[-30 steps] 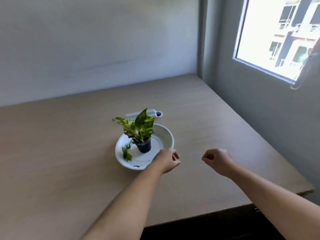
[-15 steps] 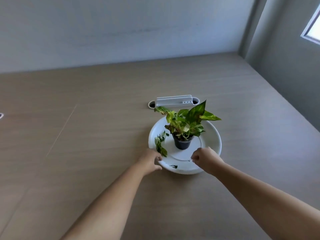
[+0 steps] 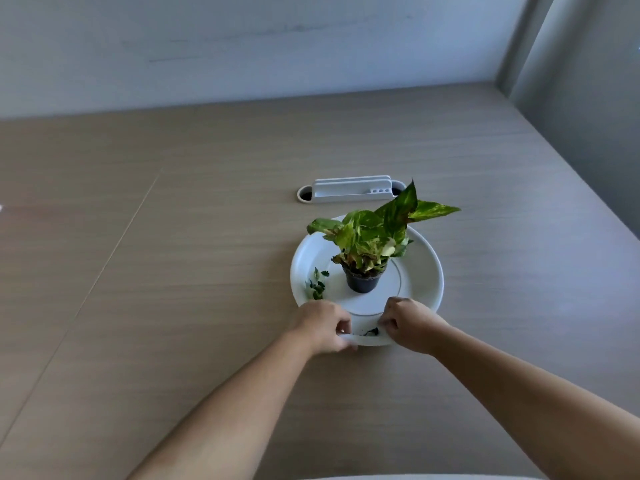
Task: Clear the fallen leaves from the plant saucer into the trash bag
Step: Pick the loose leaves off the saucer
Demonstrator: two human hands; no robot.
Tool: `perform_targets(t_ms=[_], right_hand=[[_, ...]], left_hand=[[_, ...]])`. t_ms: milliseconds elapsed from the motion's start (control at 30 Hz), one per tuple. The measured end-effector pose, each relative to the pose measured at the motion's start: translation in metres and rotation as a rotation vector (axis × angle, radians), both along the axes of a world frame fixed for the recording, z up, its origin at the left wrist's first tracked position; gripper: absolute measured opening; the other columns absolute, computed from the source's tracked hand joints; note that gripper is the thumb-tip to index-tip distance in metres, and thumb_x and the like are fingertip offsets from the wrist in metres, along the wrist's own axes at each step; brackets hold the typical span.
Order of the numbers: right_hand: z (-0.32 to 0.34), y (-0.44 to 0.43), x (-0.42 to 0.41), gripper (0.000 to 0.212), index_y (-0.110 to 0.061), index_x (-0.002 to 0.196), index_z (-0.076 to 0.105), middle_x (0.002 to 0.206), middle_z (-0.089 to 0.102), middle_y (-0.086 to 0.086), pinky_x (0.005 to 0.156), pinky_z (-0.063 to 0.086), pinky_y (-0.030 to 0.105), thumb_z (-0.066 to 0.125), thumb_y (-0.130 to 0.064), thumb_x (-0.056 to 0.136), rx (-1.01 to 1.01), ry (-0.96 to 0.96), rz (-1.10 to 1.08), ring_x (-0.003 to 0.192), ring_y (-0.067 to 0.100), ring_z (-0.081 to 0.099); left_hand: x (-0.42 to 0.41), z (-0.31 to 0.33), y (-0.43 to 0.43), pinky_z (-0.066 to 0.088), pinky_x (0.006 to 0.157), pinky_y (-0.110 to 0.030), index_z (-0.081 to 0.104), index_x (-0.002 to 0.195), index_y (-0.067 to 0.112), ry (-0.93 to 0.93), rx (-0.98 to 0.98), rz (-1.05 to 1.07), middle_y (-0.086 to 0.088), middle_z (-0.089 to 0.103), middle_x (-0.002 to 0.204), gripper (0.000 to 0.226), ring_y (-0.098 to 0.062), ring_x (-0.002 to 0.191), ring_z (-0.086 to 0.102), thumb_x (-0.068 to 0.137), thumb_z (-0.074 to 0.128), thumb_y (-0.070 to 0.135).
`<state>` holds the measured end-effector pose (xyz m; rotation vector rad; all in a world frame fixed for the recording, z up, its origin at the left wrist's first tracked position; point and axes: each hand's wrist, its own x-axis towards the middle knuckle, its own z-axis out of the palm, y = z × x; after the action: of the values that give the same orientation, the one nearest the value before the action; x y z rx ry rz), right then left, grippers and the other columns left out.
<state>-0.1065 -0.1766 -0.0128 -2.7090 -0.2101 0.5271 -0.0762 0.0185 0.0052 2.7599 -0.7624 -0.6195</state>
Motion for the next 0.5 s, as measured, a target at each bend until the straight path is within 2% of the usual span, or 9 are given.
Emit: perform_targets(t_ms=[133,233,333,500], right_hand=[[0.006,-0.009,0.001,0.028,-0.019,0.09,0.074,0.098,0.065,0.002,0.082,0.051,0.032,0.049,-0.011,0.079,0.013,0.053,0.011,0.093,0.02,0.06],[0.009,-0.016,0.005,0.027,-0.015,0.09,0.075,0.099,0.07,0.004,0.083,0.052,0.032,0.051,-0.008,0.08,0.037,0.069,-0.023,0.095,0.021,0.061],[0.01,-0.017,0.009,0.027,-0.013,0.09,0.074,0.098,0.071,0.003,0.08,0.053,0.03,0.049,-0.006,0.08,0.061,0.072,-0.061,0.093,0.02,0.062],[0.008,-0.008,0.013,0.022,-0.01,0.09,0.073,0.093,0.073,0.005,0.076,0.054,0.032,0.052,-0.01,0.082,0.028,0.094,-0.035,0.085,0.02,0.063]], left_hand=[[-0.012,-0.002,-0.026,0.047,0.077,-0.027,0.069,0.095,0.026,0.018,-0.006,-0.014,0.004,0.071,0.102,0.032,-0.018,0.098,0.063,0.074,0.069,0.05],[0.0,0.004,-0.017,0.049,0.084,-0.028,0.067,0.101,0.025,0.09,0.019,0.007,0.006,0.069,0.108,0.048,-0.015,0.101,0.063,0.065,0.077,0.055],[0.015,0.013,0.007,0.047,0.09,-0.029,0.067,0.103,0.025,0.084,0.112,0.021,0.008,0.068,0.112,0.057,-0.014,0.104,0.063,0.058,0.081,0.056],[0.019,0.008,0.022,0.049,0.092,-0.032,0.072,0.083,0.026,0.064,0.115,0.109,0.01,0.072,0.089,0.049,-0.013,0.089,0.063,0.05,0.081,0.062]])
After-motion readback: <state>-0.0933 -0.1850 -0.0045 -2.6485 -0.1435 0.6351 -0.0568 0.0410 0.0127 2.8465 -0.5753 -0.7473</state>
